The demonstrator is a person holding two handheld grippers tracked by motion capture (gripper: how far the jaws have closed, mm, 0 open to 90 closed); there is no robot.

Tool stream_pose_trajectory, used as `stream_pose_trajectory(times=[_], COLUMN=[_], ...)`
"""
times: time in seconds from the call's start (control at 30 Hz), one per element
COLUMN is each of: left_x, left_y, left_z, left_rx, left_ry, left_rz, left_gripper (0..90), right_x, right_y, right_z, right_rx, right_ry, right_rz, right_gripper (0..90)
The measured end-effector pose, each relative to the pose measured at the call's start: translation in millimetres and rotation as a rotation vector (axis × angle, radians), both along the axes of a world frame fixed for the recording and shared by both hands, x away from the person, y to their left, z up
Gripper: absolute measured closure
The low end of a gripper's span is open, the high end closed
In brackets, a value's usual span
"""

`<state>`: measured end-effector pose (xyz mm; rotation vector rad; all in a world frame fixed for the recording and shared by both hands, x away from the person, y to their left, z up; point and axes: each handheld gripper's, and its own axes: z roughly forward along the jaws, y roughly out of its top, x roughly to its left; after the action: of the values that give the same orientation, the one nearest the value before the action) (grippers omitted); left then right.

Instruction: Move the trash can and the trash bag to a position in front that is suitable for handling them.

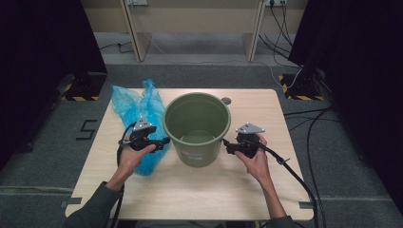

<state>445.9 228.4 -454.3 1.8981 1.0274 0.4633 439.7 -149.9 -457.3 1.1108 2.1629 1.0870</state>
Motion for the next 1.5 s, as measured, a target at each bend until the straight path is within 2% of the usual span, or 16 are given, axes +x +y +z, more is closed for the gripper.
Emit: stream_pose_trajectory(times=[0.2, 0.33, 0.4, 0.43, 0.5, 0.6, 0.83, 1.0, 1.13, 1.27, 1.5], left_x=[6.9, 4.5, -0.4, -3.0, -7.4, -16.9, -41.1, -56.1, -61.4, -63.2, -70.0], left_y=[9.7, 16.6, 23.9, 27.1, 31.8, 40.2, 54.9, 58.1, 55.3, 54.3, 57.3], left_z=[-5.9, -5.9, -3.1, -2.2, -1.5, -3.4, -16.6, -24.6, -31.4, -37.1, -49.1], left_rx=[-0.007, 0.004, 0.016, 0.023, 0.033, 0.046, 0.059, 0.054, 0.048, 0.047, 0.096], left_ry=[0.026, 0.035, 0.030, 0.028, 0.024, 0.030, 0.051, 0.047, 0.044, 0.051, 0.053], left_rz=[0.021, 0.010, 0.003, 0.001, 0.000, -0.014, -0.059, -0.068, -0.081, -0.098, -0.100], left_gripper=[19.4, 19.2, 18.8, 18.6, 18.6, 18.6, 18.6, 18.6, 18.6, 18.0, 16.2], right_x=[1.1, -0.8, -3.0, -5.3, -8.3, -13.9, -31.1, -43.3, -49.9, -55.6, -67.7], right_y=[8.9, 9.2, 7.8, 6.2, 3.7, -1.3, -16.8, -25.0, -28.3, -29.4, -36.7], right_z=[-1.2, -3.0, -4.9, -7.1, -9.4, -14.3, -29.4, -38.7, -48.4, -54.4, -59.2], right_rx=[0.012, 0.007, -0.009, -0.024, -0.058, -0.052, -0.082, -0.058, -0.049, -0.062, -0.031], right_ry=[0.007, 0.019, 0.029, 0.049, 0.053, 0.074, 0.118, 0.134, 0.154, 0.174, 0.149], right_rz=[0.016, 0.006, 0.001, -0.010, -0.018, -0.028, -0.070, -0.092, -0.112, -0.112, -0.112], right_gripper=[24.9, 21.6, 21.2, 21.0, 20.7, 20.7, 20.7, 20.7, 20.7, 20.6, 17.9])
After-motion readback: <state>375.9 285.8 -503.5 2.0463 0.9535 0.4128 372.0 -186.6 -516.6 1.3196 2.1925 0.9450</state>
